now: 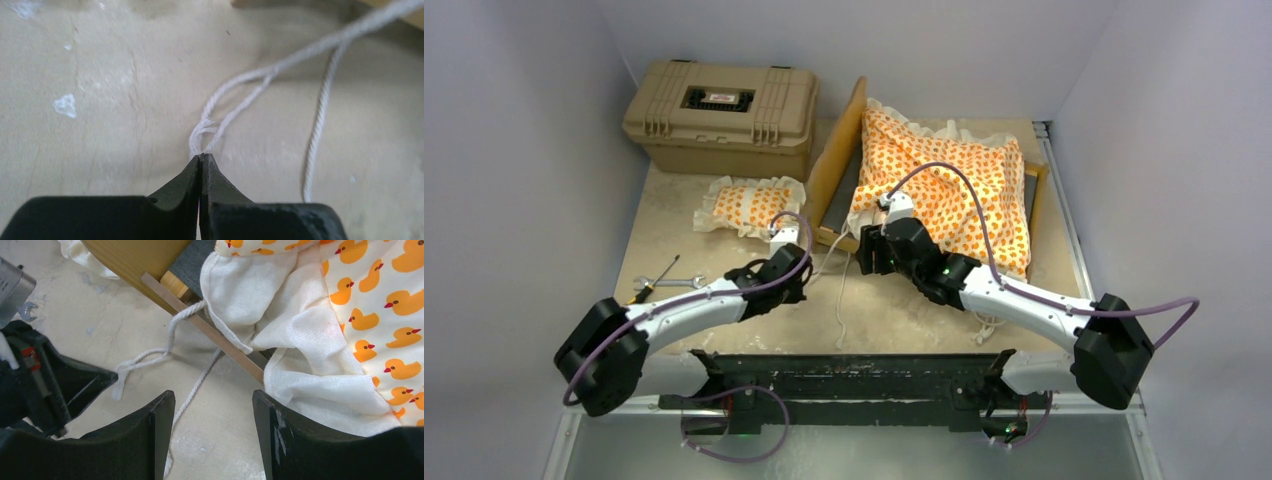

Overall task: Set up the pet bed
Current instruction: Tie the ropes to the bed frame.

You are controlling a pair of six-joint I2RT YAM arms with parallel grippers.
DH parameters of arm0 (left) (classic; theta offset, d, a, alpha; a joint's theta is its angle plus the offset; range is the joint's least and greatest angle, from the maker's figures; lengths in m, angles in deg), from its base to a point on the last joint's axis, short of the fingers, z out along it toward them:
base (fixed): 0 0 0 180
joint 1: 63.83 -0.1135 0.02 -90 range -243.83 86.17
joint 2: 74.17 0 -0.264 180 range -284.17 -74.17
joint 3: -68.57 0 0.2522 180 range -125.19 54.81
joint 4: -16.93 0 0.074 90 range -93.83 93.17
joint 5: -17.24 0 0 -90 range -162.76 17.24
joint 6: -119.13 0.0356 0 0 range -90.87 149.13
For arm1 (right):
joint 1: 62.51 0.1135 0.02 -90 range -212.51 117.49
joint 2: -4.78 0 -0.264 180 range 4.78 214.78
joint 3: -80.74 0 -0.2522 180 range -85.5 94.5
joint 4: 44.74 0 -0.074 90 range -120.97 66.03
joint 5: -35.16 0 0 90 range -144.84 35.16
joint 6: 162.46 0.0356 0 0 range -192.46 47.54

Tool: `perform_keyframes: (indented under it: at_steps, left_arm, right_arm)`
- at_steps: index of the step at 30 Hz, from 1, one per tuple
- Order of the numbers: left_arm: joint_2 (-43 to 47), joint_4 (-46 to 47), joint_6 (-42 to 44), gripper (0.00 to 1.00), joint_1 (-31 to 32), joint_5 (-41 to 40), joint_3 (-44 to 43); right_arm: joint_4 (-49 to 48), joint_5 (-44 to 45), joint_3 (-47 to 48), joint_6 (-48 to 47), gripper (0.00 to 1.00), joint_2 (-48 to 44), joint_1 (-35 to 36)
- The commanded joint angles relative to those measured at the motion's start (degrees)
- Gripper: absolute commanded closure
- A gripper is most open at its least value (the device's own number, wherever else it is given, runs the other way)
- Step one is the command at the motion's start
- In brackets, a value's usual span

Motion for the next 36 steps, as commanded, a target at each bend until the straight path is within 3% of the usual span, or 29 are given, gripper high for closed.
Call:
perform_keyframes:
  at_steps: [1,9,12,14,16,19,25,31,36]
  left_arm:
    - [6.41,-11.46,4.13,1.0,1.81,12.52,-3.14]
    - [14.39,-16.73,-0.23,1.0,7.8,21.68,-0.15]
    - [17.72,-20.07,-1.42,0.85,8.09,19.22,-1.66]
    - [18.46,-20.55,-0.96,0.67,8.07,15.96,-3.55]
    - [16.67,-21.34,0.11,0.6,8.01,12.51,-6.77]
    - [11.46,-21.38,2.68,0.58,8.01,8.76,-11.57]
    - [2.08,-11.7,7.4,0.55,7.15,5.77,-15.39]
    - [-7.97,-4.04,8.84,0.55,2.22,9.36,-14.54]
    - [-12.28,-2.25,11.2,0.55,1.98,10.6,-13.5]
  right_arm:
    - [-3.61,-1.72,-0.16,-1.91,0.38,-0.32,-0.15]
    - [-5.91,-3.76,-1.08,-3.65,0.37,-0.46,-0.2]
    - [-5.97,-4.81,-1.26,-4.41,0.37,-0.26,-0.18]
    - [-6.18,-5.41,-1.68,-4.89,0.37,-0.49,-0.15]
    - [-6.18,-5.52,-2.07,-5.28,0.37,-0.84,-0.19]
    - [-6.21,-5.62,-2.69,-6.02,0.36,-1.58,-0.16]
    - [-6.02,-4.84,-3.96,-5.46,0.36,-1.37,-0.15]
    - [-5.1,-3.75,-5.5,-3.18,0.37,-1.78,-0.16]
    - [-3.06,-2.66,-5.01,-2.98,0.37,-2.46,-0.13]
